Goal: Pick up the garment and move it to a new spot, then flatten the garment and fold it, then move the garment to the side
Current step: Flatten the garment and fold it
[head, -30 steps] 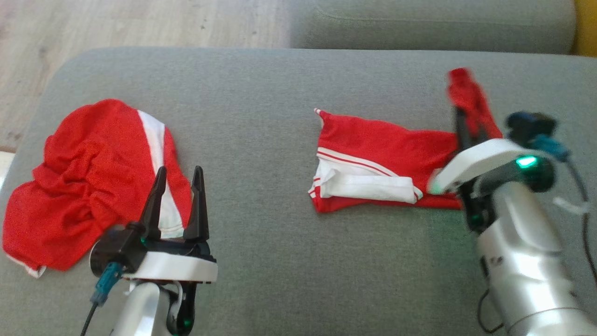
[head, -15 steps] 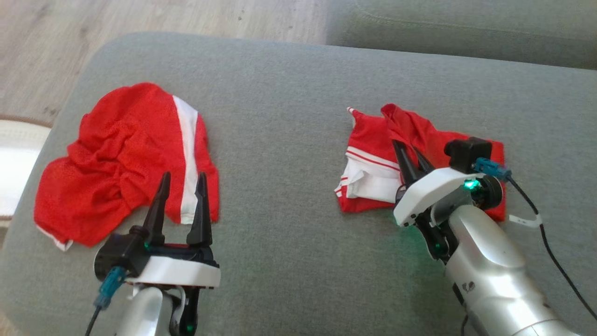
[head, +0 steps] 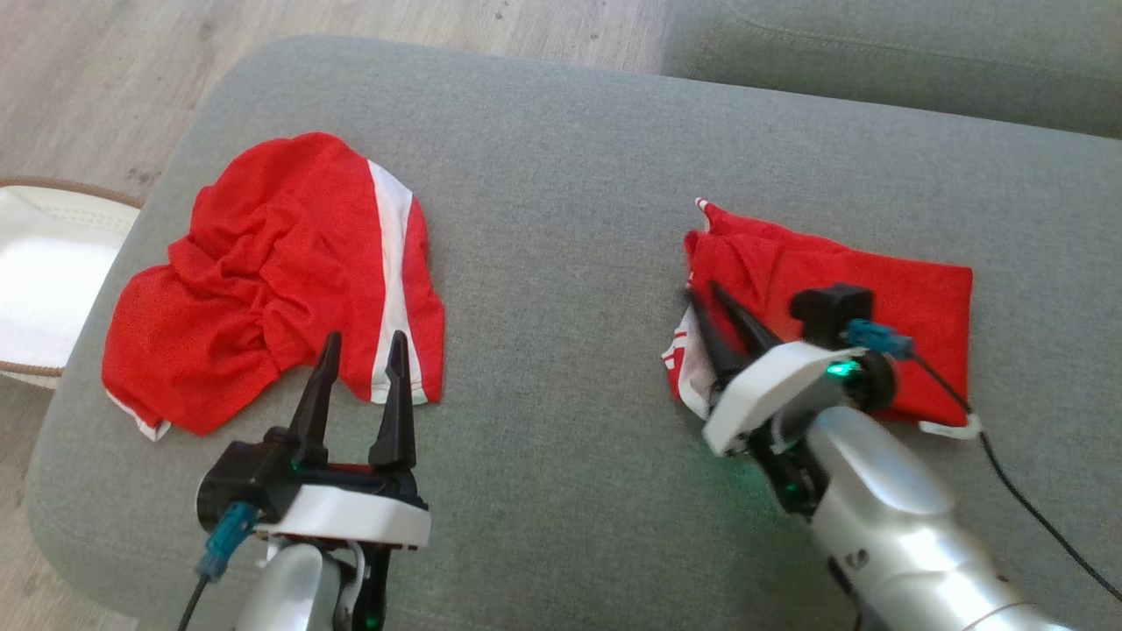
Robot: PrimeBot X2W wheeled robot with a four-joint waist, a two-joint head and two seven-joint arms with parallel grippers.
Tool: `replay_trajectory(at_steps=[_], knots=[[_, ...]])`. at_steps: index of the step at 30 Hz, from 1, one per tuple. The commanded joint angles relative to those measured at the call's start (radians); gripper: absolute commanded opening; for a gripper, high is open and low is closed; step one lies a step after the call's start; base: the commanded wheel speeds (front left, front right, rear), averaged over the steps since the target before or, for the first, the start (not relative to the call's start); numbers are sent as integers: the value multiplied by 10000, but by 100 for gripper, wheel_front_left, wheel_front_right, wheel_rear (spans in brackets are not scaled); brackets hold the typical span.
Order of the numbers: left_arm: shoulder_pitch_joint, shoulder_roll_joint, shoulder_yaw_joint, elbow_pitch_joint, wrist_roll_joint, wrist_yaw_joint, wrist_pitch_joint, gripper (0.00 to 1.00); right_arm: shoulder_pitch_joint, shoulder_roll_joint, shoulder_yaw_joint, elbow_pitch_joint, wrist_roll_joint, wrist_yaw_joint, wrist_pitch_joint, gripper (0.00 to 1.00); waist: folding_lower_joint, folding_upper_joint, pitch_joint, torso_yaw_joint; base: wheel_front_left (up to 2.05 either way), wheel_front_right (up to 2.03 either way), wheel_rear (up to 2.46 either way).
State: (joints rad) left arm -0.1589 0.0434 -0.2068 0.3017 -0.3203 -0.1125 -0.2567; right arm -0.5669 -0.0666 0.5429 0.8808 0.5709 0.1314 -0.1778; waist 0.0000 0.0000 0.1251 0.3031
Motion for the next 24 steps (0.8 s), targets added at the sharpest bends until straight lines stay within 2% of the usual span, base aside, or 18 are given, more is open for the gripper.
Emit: replay_trajectory(at_steps=[1, 2, 4, 10, 15, 21, 24], knots=[[-347, 68, 196, -249, -60, 95, -51, 100, -314, 164, 499, -527, 349, -7, -183, 100, 0, 0, -38, 19, 0, 0, 0], [-320, 68, 177, -223, -71, 121, -51, 100, -246, 164, 953, -828, 751, -7, -262, 100, 0, 0, -71, 11, 0, 0, 0], [-285, 68, 190, -203, -72, 139, -51, 100, -271, 164, 1074, -921, 996, -7, -432, 100, 0, 0, -123, -32, 0, 0, 0], [-231, 68, 357, -306, -23, 167, -51, 100, -734, 164, 421, -747, 799, -7, -788, 100, 0, 0, -257, -425, 0, 0, 0], [-272, 68, 454, -674, -1, 134, -51, 100, -1010, 164, -1180, -875, -1130, -7, -833, 100, 0, 0, -307, -937, 0, 0, 0], [-381, 68, 536, -1293, 66, 83, -51, 100, -67, 83, -3305, -2127, -3590, -7, -837, 100, 0, 0, -339, -1542, 0, 0, 0], [-404, 68, 589, -1576, 102, 66, -51, 100, 592, 69, -4082, -2835, -4235, -7, -837, 100, 0, 0, -359, -1830, 0, 0, 0]])
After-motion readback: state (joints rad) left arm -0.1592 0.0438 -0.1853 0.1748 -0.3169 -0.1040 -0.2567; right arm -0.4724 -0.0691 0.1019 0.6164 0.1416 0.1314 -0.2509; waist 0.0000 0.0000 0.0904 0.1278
